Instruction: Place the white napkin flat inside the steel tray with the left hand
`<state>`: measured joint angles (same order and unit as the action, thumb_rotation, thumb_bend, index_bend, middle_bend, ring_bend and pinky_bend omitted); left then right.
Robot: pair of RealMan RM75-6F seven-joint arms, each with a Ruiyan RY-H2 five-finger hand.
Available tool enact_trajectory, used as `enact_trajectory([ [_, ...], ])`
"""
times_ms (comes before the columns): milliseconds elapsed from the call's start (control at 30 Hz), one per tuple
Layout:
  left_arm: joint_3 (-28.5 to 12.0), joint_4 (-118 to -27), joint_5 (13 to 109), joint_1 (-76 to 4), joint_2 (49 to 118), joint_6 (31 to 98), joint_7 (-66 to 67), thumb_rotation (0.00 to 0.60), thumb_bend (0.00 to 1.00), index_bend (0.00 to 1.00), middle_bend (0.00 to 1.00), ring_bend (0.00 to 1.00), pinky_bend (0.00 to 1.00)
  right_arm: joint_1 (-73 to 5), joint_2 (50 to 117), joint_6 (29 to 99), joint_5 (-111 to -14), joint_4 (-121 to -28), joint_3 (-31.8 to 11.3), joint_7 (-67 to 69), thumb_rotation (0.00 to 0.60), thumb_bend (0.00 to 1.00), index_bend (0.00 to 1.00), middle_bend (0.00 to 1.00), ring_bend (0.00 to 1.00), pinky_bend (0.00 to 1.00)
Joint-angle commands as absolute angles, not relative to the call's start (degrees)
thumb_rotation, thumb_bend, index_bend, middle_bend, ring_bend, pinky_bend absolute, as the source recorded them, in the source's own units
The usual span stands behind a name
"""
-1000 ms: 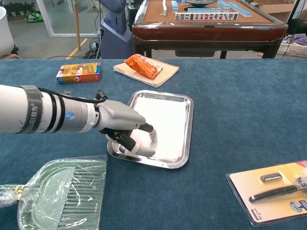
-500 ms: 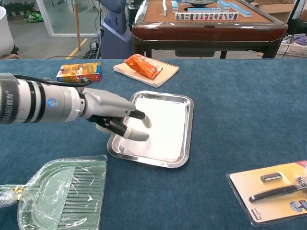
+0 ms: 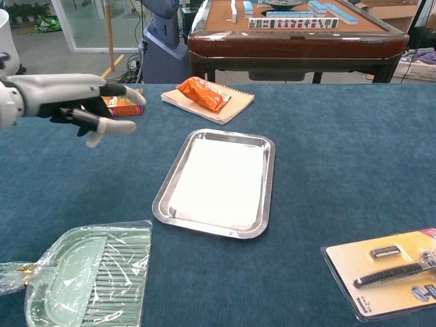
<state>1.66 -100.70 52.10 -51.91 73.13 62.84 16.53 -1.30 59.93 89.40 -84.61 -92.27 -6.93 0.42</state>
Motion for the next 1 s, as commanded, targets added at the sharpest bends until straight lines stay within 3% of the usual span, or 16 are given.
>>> enact_trajectory([
  [33,1.97,-101.14,56.17,-46.36,70.12,67.95,12.23,0.256,0.21,0.16,0.47,0.45,0.66,-1.92,59.21,87.87,-84.41,-92.82,-6.61,-0.09,0.6,0.16,0.23,0.24,0.14,0.18],
  [200,3.72,-100.02,62.23,-39.08,68.69,74.76,8.33,0.269,0.21,0.17,0.28,0.26,0.36,-2.61,57.79,85.17,-84.05,-94.06,-5.77,-0.43,0.6,0.17,0.16,0.17,0.09,0.18],
  [367,5.23,-98.13,66.85,-32.05,68.61,81.57,5.61,0.275,0.21,0.17,0.17,0.15,0.18,-2.95,56.86,83.8,-83.85,-95.19,-5.3,0.14,0.6,0.18,0.14,0.16,0.09,0.18],
  [700,6.65,-98.86,72.92,-20.87,67.77,91.47,5.5,0.294,0.21,0.17,0.16,0.14,0.11,-4.56,58.39,83.5,-86.7,-93.86,-5.05,1.85,0.6,0.18,0.13,0.16,0.09,0.18],
  [1000,7.82,-100.67,79.44,-15.77,67.93,93.98,8.66,0.313,0.21,0.17,0.16,0.14,0.1,-5.47,59.8,84.26,-89.31,-93.66,-4.57,1.15,0.6,0.18,0.13,0.18,0.09,0.18],
])
